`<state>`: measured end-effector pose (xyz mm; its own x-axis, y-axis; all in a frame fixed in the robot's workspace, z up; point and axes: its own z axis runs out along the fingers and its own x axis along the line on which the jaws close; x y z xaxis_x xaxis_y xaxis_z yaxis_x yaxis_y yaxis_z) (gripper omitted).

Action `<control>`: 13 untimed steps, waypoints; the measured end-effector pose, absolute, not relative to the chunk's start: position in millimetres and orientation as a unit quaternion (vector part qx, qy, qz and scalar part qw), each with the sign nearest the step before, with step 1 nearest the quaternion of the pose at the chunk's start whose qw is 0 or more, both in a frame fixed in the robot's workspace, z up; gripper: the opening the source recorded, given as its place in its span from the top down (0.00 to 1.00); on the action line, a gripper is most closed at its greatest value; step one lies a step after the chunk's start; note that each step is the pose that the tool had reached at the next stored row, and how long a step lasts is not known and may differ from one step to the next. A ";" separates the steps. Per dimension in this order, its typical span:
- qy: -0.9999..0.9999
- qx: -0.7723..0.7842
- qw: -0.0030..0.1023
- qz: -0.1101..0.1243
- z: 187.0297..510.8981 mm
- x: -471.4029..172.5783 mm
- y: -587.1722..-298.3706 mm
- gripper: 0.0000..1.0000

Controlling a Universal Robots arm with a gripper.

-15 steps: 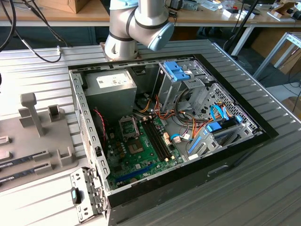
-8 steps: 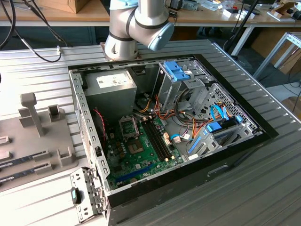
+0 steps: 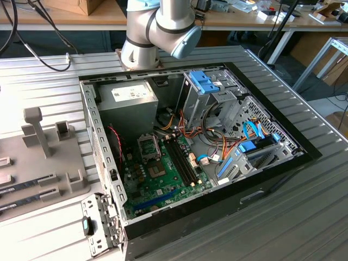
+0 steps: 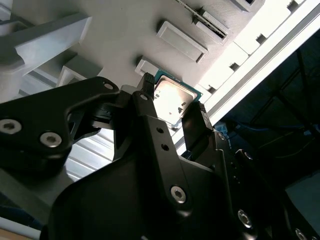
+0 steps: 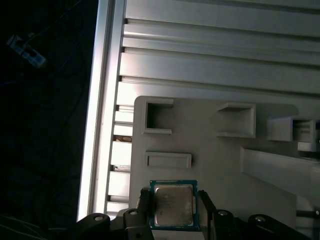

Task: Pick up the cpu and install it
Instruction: 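Pick up the cpu and move it towards the insertion slot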

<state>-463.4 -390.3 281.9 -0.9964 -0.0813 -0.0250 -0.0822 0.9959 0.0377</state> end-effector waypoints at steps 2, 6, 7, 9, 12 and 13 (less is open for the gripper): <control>0.999 -0.041 0.012 0.019 282.6 -463.4 -390.3 0.53; 0.999 -0.041 0.012 0.019 283.7 -463.4 -390.3 0.53; 0.999 -0.041 0.012 0.019 284.1 -463.4 -390.3 0.53; 0.999 -0.041 0.012 0.019 284.9 -463.4 -390.3 0.53; 0.999 -0.041 0.012 0.019 286.7 -463.4 -390.3 0.53; 0.999 -0.041 0.012 0.019 287.2 -463.4 -390.3 0.53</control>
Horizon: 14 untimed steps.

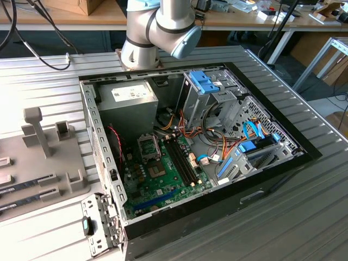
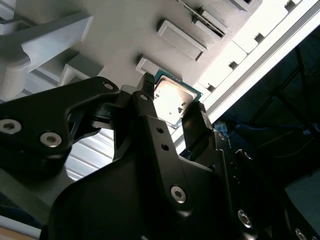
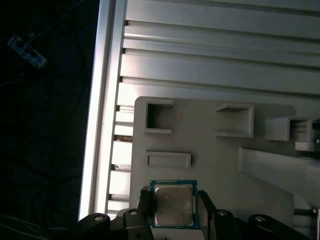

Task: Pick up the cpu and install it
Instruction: 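Pick up the cpu and move it towards the insertion slot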

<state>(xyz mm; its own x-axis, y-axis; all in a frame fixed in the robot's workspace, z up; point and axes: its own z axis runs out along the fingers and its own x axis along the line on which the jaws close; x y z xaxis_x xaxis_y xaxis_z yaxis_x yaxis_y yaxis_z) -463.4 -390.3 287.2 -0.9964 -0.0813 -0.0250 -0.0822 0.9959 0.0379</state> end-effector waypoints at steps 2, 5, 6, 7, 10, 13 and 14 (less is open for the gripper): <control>0.999 -0.041 0.012 0.019 288.6 -463.4 -390.3 0.53; 0.999 -0.041 0.012 0.019 289.6 -463.4 -390.3 0.53; 0.999 -0.041 0.012 0.019 290.0 -463.4 -390.3 0.53; 0.999 -0.041 0.012 0.019 290.8 -463.4 -390.3 0.53; 0.999 -0.041 0.012 0.019 292.6 -463.4 -390.3 0.53; 0.999 -0.041 0.012 0.019 293.9 -463.4 -390.3 0.53; 0.999 -0.041 0.012 0.019 294.7 -463.4 -390.3 0.53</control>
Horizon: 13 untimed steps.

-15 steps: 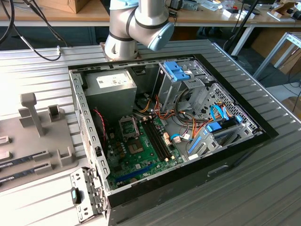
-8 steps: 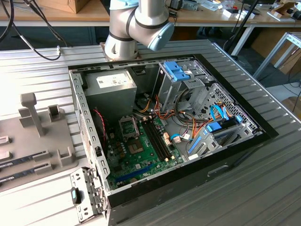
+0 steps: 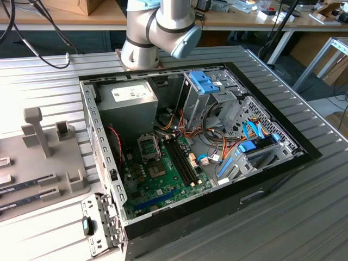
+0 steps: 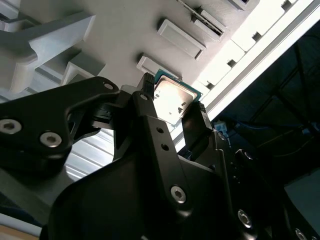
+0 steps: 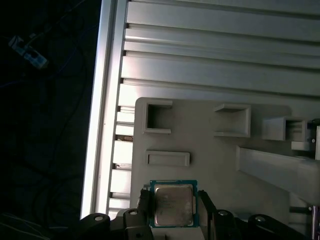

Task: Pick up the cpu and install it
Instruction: 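Pick up the cpu and move it towards the insertion slot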

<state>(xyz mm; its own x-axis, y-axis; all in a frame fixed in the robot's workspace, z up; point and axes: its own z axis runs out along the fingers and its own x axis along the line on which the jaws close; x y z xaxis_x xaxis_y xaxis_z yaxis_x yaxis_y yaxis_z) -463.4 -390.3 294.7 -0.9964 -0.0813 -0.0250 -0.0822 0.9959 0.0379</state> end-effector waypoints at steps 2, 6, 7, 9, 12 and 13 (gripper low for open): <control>0.999 -0.041 0.012 0.019 295.7 -463.4 -390.3 0.53; 0.999 -0.041 0.012 0.019 298.0 -463.4 -390.3 0.53; 0.999 -0.041 0.012 0.019 298.5 -463.4 -390.3 0.53; 0.999 -0.041 0.012 0.019 299.9 -463.4 -390.3 0.53; 0.999 -0.041 0.012 0.019 301.9 -463.4 -390.3 0.53; 0.999 -0.041 0.012 0.019 302.6 -463.4 -390.3 0.53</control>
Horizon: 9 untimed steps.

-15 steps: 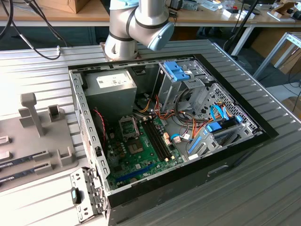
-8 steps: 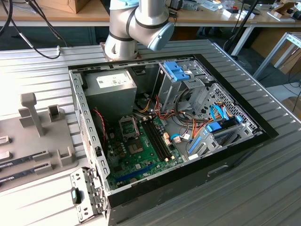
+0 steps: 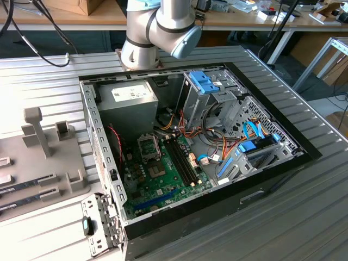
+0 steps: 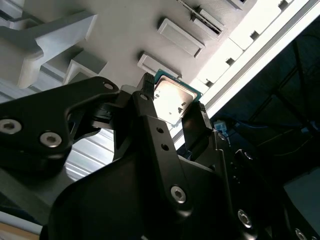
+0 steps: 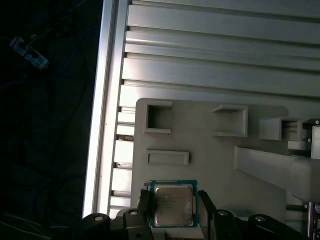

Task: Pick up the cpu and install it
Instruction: 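Pick up the cpu and move it towards the insertion slot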

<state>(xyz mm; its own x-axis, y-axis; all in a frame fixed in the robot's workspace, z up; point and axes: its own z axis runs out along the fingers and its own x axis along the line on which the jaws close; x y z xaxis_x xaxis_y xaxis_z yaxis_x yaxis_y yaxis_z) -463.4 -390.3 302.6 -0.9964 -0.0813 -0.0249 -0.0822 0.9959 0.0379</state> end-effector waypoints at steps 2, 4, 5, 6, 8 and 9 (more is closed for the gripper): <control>0.999 -0.041 0.012 0.019 304.1 -463.4 -390.3 0.53; 0.999 -0.041 0.012 0.019 305.4 -463.4 -390.3 0.53; 0.999 -0.041 0.012 0.020 306.0 -463.4 -390.3 0.53; 0.999 -0.041 0.012 0.020 306.4 -463.4 -390.3 0.53; 0.999 -0.041 0.012 0.020 307.6 -463.4 -390.3 0.53; 0.999 -0.041 0.012 0.020 308.0 -463.4 -390.3 0.53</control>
<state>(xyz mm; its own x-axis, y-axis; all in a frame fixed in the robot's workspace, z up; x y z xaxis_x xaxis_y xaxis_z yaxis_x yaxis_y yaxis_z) -463.4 -390.3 308.0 -0.9964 -0.0813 -0.0250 -0.0822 0.9959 0.0381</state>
